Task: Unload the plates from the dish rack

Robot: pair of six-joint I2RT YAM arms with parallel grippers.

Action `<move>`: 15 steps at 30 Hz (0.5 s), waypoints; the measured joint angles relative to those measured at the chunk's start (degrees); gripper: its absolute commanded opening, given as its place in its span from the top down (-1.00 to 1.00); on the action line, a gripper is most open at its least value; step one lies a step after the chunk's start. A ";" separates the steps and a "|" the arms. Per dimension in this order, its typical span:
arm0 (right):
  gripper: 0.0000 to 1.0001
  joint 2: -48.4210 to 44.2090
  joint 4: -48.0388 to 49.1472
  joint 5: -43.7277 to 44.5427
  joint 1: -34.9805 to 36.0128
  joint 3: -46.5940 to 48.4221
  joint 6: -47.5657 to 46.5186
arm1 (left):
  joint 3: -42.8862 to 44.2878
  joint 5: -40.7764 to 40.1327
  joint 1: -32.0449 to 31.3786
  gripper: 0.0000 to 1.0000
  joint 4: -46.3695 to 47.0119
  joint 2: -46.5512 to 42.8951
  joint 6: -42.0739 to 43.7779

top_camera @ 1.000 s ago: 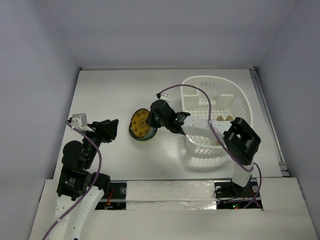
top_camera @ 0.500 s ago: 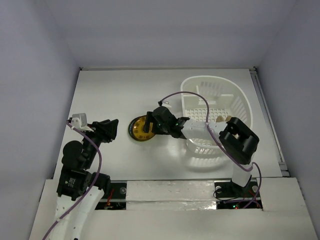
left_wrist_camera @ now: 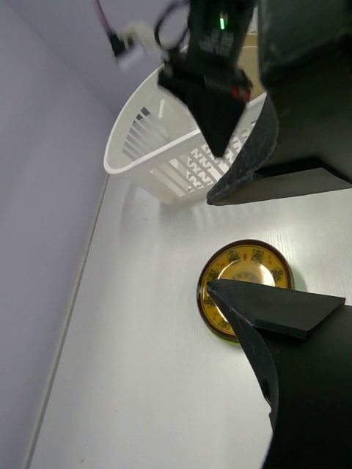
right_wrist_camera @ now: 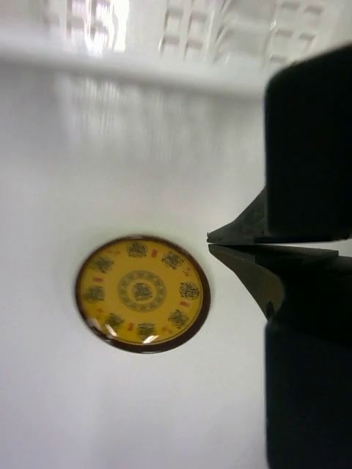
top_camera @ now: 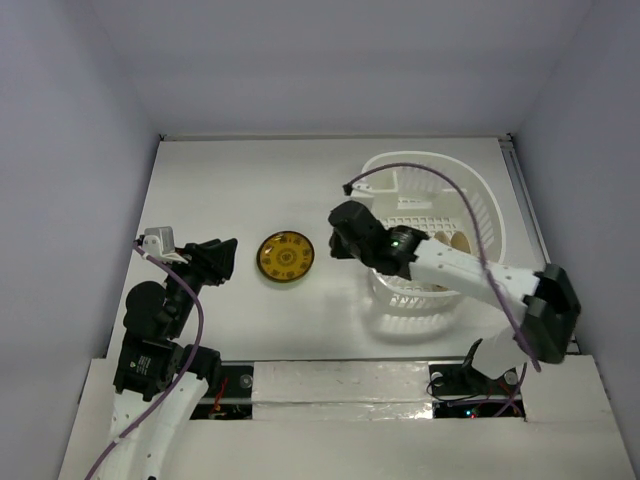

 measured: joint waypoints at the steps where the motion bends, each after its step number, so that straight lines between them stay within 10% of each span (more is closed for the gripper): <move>1: 1.00 -2.97 -2.16 1.92 0.07 0.09 -0.02 | 0.00 0.11 0.02 0.16 -0.02 -0.02 0.00; 9: 0.90 -21.09 -23.85 15.08 -9.25 1.44 3.41 | 0.00 1.44 -0.02 0.36 0.22 -0.94 -0.04; 13: -0.09 -22.16 -34.91 17.92 -16.96 1.44 4.66 | 0.00 2.01 -0.42 0.37 0.46 -1.22 -0.02; 15: -0.13 -21.53 -38.86 18.01 -19.21 1.44 4.00 | 0.00 2.38 -0.44 0.36 0.46 -1.22 -0.02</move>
